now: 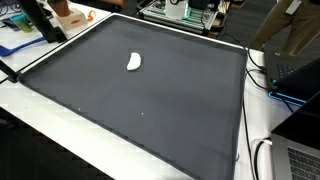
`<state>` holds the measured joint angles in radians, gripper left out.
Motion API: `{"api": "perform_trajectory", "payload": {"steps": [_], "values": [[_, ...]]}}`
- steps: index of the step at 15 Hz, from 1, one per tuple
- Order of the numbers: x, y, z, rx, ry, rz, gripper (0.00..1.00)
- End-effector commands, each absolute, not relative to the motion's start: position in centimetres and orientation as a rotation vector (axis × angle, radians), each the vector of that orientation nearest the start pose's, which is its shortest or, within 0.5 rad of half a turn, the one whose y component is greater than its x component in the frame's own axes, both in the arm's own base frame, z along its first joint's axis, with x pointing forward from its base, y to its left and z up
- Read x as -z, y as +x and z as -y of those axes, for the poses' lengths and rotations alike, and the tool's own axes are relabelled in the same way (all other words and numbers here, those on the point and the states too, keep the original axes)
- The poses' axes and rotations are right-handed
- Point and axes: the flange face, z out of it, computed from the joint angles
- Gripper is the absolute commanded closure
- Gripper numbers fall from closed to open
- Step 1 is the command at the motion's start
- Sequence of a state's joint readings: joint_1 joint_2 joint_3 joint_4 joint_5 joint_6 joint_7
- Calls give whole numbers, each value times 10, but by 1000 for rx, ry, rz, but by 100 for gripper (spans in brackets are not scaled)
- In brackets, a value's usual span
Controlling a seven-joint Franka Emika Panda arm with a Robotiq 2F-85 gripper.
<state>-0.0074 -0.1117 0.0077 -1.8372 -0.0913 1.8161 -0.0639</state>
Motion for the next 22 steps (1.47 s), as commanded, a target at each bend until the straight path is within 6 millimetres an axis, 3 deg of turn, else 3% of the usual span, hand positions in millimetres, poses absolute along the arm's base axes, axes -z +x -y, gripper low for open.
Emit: {"api": "perform_trajectory", "payload": {"steps": [1, 6, 11, 16, 17, 20, 21, 22], "values": [[-575, 530, 9, 109, -3242, 85, 78], [-551, 507, 45, -7, -3258, -71, 78], [-534, 490, 115, 119, -3046, -154, 78], [-563, 474, 161, 436, -2983, 51, 78], [-549, 489, 157, 316, -3005, -27, 53], [-563, 480, 163, 391, -3006, 28, 53], [-564, 479, 163, 394, -3006, 31, 78], [-566, 468, 160, 482, -3006, -41, 78]]}}
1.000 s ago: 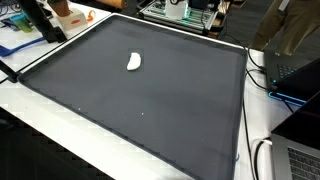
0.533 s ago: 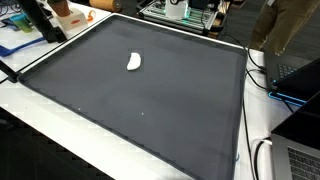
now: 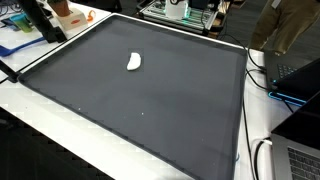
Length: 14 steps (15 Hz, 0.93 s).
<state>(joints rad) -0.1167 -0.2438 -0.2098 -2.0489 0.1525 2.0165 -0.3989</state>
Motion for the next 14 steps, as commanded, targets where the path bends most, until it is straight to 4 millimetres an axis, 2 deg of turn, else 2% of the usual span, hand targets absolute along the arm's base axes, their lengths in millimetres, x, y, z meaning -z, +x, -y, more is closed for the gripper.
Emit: {"api": "perform_trajectory", "payload": {"steps": [1, 4, 7, 11, 13, 14], "values": [[-563, 456, 159, 480, -2968, -35, 78], [-554, 425, 158, 490, -2933, -37, 78], [-549, 392, 149, 539, -2840, -113, 78], [-545, 349, 119, 601, -2711, -73, 78], [-545, 340, 110, 611, -2711, -49, 78], [-544, 358, 120, 545, -2752, -63, 53]]}}
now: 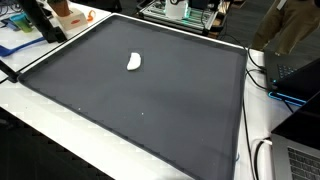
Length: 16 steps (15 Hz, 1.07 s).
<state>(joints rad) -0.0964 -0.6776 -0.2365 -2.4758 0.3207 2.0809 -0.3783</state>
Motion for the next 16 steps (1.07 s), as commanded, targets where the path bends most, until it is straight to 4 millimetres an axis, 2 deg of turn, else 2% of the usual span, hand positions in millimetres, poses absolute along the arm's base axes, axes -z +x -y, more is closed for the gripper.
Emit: {"api": "perform_trajectory", "payload": {"steps": [1, 2, 3, 6, 9, 13, 14, 15, 16], "values": [[-544, 351, 115, 556, -2746, -49, 53], [-544, 346, 113, 564, -2742, -43, 53], [-544, 343, 112, 570, -2739, -41, 78], [-548, 341, 95, 666, -2803, 7, 78], [-535, 343, 77, 574, -2859, 122, 78], [-517, 349, 52, 640, -2914, 135, 78], [-521, 353, 62, 579, -2897, 151, 78], [-517, 354, 58, 578, -2902, 157, 53], [-516, 355, 58, 573, -2901, 158, 53]]}}
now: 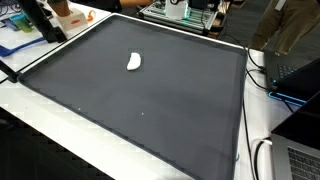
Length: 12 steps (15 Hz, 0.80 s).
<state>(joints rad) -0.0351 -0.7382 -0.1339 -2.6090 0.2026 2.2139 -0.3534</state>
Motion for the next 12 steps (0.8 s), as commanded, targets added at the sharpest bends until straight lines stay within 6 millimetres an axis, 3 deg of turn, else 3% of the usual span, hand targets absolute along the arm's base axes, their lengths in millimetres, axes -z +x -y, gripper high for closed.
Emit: {"api": "perform_trajectory", "payload": {"steps": [1, 2, 3, 12], "values": [[-516, 355, 59, 572, -2900, 155, 53], [-516, 355, 60, 573, -2899, 152, 53], [-516, 355, 61, 574, -2899, 150, 78], [-514, 360, 47, 739, -2897, 98, 78]]}}
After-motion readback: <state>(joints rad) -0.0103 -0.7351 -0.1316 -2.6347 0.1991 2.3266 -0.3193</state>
